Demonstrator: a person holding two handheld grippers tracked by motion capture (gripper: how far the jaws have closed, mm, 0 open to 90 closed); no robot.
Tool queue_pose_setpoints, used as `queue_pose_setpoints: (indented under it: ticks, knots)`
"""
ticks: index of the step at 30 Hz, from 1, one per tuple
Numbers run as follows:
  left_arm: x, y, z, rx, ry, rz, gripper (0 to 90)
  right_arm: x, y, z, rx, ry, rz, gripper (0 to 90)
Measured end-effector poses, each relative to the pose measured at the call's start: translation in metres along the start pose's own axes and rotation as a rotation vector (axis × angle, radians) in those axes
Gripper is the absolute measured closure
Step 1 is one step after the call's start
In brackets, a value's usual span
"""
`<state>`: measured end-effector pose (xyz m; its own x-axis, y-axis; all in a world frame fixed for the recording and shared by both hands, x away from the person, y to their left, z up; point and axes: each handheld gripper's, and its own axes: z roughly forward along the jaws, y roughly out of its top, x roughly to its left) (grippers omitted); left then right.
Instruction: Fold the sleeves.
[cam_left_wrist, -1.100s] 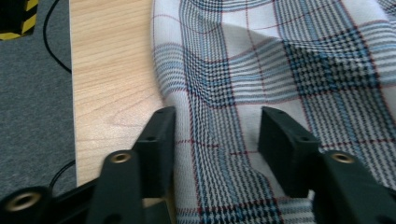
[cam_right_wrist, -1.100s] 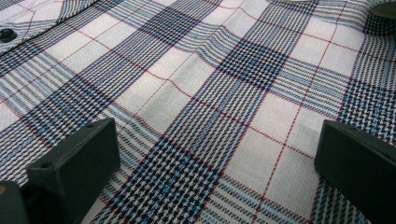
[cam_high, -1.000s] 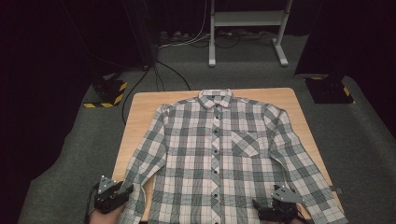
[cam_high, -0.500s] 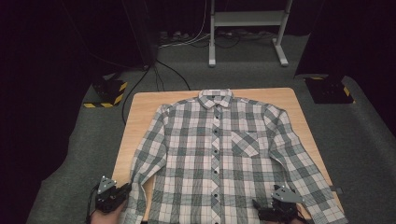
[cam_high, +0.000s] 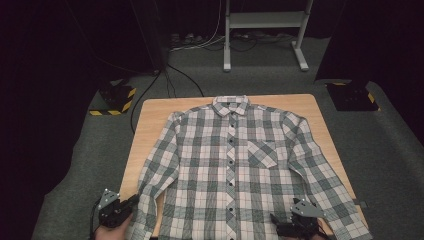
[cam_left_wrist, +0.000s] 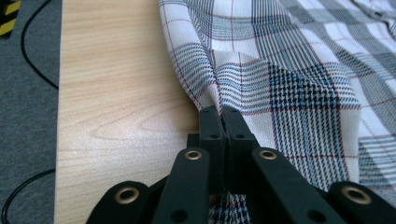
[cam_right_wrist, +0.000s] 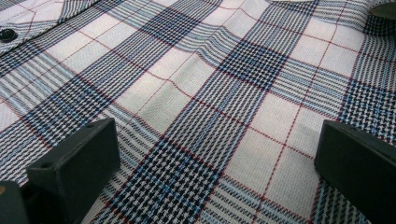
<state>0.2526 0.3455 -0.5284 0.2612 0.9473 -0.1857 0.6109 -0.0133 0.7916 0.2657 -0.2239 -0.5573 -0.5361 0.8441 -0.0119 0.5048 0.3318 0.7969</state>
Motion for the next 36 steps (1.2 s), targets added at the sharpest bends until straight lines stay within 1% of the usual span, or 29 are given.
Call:
queue_pose_setpoints:
  ticks: [5,9,11,15,18,21,28,36]
  knots:
    - [0.002,0.001,-0.005,-0.038,-0.032,-0.029,88.9,0.000,0.000,0.000,0.000,0.000,0.000,0.0]
    - [0.002,0.002,-0.008,-0.071,-0.083,-0.058,88.9,0.000,0.000,0.000,0.000,0.000,0.000,0.0]
    - [-0.001,0.003,-0.010,-0.087,-0.105,-0.061,88.8,0.000,0.000,0.000,0.000,0.000,0.000,0.0]
    - [-0.009,0.007,-0.016,-0.125,-0.136,-0.062,88.8,0.000,0.000,0.000,0.000,0.000,0.000,0.0]
    - [-0.015,0.009,-0.019,-0.143,-0.152,-0.070,88.8,0.000,0.000,0.000,-0.002,-0.001,0.002,0.0]
    - [-0.022,0.014,-0.020,-0.159,-0.183,-0.078,88.8,0.000,0.000,0.000,-0.001,0.000,0.002,0.0]
    - [-0.039,0.027,-0.026,-0.174,-0.210,-0.054,88.5,0.000,0.000,0.000,0.000,0.000,0.002,0.0]
    - [-0.062,0.038,-0.019,-0.157,-0.238,-0.016,88.4,0.000,0.000,0.000,-0.001,-0.001,0.003,0.0]
